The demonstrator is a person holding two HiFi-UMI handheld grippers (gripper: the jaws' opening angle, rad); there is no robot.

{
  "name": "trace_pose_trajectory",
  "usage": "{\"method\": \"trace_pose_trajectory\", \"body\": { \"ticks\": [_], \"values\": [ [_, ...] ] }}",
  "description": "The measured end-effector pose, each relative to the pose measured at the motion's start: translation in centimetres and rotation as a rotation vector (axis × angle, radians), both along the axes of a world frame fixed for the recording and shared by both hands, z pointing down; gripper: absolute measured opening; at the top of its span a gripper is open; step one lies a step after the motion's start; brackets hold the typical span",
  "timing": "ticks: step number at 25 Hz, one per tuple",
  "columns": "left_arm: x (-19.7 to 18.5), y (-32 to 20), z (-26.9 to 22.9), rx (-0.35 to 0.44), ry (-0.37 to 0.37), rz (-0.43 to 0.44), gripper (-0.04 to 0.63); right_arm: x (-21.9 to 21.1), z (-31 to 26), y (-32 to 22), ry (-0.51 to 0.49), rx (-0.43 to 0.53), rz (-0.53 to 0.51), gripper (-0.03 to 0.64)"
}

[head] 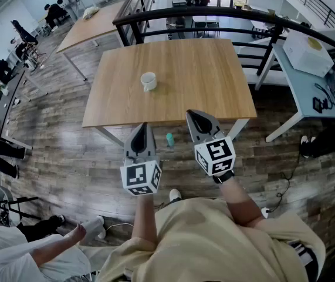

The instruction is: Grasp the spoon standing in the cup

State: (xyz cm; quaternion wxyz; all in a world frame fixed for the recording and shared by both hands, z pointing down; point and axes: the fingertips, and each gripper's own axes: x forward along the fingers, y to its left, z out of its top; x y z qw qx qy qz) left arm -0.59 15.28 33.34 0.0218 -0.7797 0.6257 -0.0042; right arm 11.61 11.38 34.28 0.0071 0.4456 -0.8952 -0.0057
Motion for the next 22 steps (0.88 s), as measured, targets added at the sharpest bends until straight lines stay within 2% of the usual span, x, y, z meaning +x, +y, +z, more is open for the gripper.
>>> {"method": "trace_pose_trajectory", "body": {
  "ticks": [5,14,22],
  "values": [
    [1.3,1.2,0.2,0.004,0.000,0.002,0.005,1.5,-0.9,1.4,-0.089,0.034,-0.008,0.014],
    [3.3,2.7,1.0,0.013,-0.016,-0.009,0.005,2.9,0.7,2.6,-0.106,0.016,-0.034,0.014],
    [3.0,0.4,2.2,-0.002,-0.008,0.009,0.005,1.5,2.0,0.7,-0.097,-0.007,-0.062,0.014]
  ]
}}
